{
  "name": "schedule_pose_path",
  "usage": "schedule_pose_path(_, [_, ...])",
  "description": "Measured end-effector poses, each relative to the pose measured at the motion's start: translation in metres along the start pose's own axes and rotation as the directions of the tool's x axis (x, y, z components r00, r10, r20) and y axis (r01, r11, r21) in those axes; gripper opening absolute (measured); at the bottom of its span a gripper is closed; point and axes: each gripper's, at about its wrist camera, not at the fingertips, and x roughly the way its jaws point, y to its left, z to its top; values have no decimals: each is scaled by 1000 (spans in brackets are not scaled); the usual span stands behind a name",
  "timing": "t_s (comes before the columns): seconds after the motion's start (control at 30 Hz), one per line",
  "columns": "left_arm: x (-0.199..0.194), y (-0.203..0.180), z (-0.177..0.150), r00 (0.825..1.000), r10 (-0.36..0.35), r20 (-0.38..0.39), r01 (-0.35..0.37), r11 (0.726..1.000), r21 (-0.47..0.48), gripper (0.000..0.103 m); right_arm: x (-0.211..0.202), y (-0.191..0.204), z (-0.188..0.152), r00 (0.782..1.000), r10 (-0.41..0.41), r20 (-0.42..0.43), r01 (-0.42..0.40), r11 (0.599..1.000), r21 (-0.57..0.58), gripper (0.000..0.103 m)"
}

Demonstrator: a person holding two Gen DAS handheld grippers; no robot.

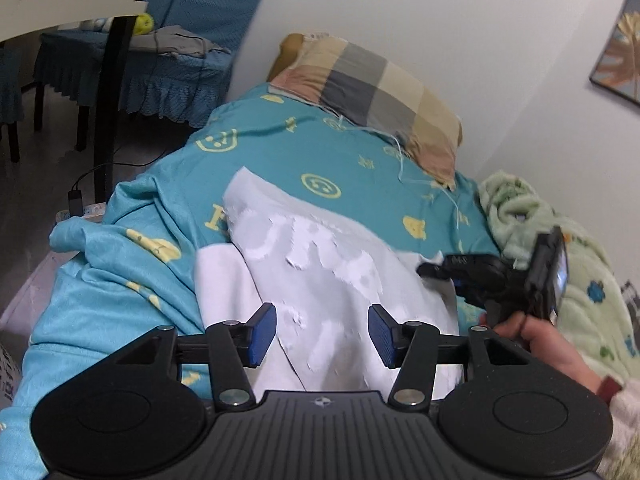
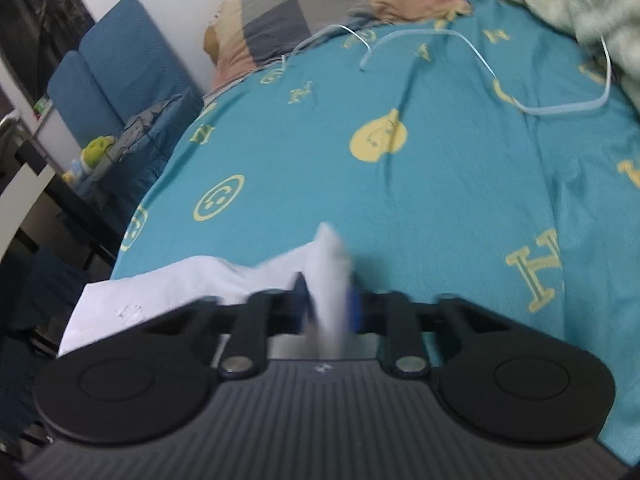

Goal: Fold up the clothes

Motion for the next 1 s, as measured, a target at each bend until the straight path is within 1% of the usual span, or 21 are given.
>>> schedule_pose_path(0.1, [-7,8,5,999,-4,32,6,999,-44,54,-23,17,-1,997,54,50,-49,995,-91,12])
schedule_pose_path(0.2, [-18,12,9,997,-3,71,8,998,-67,54,-60,43,-7,983,160,84,-143,973,-179,11])
schedule_pose_path(0.3, [-35,13,14,993,-6,119,15,997,-76,54,-99,74,-17,959,274,76,-244,931,-272,10])
schedule_pose_path(0.37, [-49,15,16,988,-16,153,29,996,-87,54,-127,99,-36,936,348,51,-308,882,-357,10])
schedule_pose_path(0.47, [-71,21,19,980,-25,199,50,992,-119,55,-165,125,-71,897,440,-32,-410,805,-429,10])
schedule_pose_path(0.53, [-84,24,21,974,-36,225,67,989,-135,56,-187,135,-99,868,484,-113,-478,751,-456,10])
schedule_pose_path(0.57, [-90,26,22,971,-41,235,76,987,-142,59,-197,138,-113,853,497,-156,-507,719,-475,10])
schedule_pose_path(0.63, [-100,27,23,967,-61,247,99,984,-146,64,-211,142,-140,822,510,-251,-564,671,-481,10])
schedule_pose_path(0.7, [-103,21,22,969,-75,235,106,987,-122,65,-226,145,-167,784,516,-344,-619,622,-479,10])
schedule_pose_path(0.73, [-103,17,20,971,-73,227,98,990,-104,65,-233,147,-180,764,517,-387,-646,599,-473,10])
schedule_pose_path(0.77, [-103,13,18,974,-70,216,90,992,-86,65,-236,145,-190,747,517,-419,-665,593,-454,10])
schedule_pose_path(0.8, [-101,9,16,976,-68,206,84,994,-70,65,-238,144,-197,735,510,-447,-677,588,-443,11])
schedule_pose_path(0.83, [-98,5,14,979,-60,193,72,996,-56,66,-240,142,-202,736,497,-460,-675,588,-445,11])
schedule_pose_path(0.9, [-92,-3,10,985,-37,170,42,999,-26,66,-245,136,-200,752,488,-443,-658,600,-455,13])
schedule_pose_path(1.0, [-88,-10,7,986,-11,168,10,1000,9,67,-252,119,-178,762,505,-406,-644,658,-390,17])
